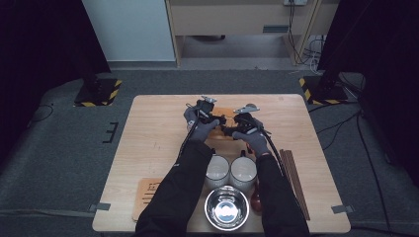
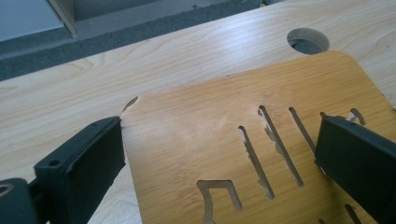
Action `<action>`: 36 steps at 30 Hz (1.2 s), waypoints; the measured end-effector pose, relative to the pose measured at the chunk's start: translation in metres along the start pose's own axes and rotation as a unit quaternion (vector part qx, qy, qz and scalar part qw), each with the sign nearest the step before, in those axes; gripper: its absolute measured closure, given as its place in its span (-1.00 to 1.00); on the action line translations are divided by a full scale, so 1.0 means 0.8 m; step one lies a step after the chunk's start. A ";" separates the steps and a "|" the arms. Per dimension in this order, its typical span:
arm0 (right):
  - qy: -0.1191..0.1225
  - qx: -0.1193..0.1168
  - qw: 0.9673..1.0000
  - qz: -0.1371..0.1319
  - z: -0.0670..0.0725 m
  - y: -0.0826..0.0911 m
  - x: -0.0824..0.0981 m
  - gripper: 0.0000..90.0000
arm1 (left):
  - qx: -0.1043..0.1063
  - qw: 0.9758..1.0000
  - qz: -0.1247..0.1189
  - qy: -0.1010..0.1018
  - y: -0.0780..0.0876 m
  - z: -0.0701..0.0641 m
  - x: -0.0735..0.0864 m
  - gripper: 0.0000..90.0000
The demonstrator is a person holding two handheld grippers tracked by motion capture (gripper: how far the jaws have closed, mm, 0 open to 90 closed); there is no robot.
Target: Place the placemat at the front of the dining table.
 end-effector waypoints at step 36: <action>-0.006 -0.008 0.996 0.084 0.006 -0.025 0.035 -0.63 | 0.011 0.996 0.080 0.027 -0.027 0.002 0.040 -0.98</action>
Point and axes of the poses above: each handheld gripper's, and its own axes: y roughly backward along the jaws, x roughly out of its underside, z roughly to its left, the point moved 8 cm from there along -y, roughly forward along the jaws, and after that the axes turned 5 degrees about x, right-handed, at the moved point
